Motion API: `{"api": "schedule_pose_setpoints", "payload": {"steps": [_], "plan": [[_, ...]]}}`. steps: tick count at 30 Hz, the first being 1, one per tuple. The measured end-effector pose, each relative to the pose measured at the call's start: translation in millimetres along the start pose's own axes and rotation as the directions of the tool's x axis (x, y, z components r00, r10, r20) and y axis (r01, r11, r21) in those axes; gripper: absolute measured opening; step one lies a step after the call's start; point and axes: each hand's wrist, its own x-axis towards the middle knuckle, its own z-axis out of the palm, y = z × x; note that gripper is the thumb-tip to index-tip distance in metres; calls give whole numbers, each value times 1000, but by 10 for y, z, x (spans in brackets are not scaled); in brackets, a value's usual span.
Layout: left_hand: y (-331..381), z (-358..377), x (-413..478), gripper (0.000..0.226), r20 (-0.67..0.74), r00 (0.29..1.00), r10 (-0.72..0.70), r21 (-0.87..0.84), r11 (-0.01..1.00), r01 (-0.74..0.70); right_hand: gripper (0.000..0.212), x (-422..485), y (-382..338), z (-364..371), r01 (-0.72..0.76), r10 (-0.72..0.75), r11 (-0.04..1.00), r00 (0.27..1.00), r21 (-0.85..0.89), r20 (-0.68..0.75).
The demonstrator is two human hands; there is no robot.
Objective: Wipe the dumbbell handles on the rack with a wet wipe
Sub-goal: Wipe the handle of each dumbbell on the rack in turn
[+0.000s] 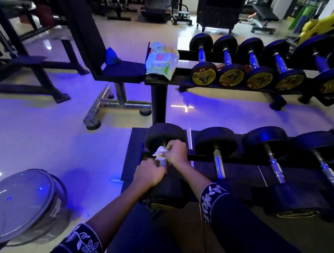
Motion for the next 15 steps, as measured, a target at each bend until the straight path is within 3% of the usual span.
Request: {"api": "schedule_pose_setpoints", "payload": {"steps": [5, 8, 15], "plan": [[11, -21, -11, 31, -8, 1000, -13, -8, 1000, 12, 31, -91, 86, 25, -19, 19, 1000, 999, -20, 28], [18, -29, -22, 35, -16, 999, -29, -9, 1000, 29, 19, -176, 171, 22, -15, 19, 999, 996, -47, 93], [12, -22, -29, 24, -17, 1000, -23, -80, 997, 21, 21, 67, 8, 17, -6, 6, 1000, 1000, 0, -10]]}}
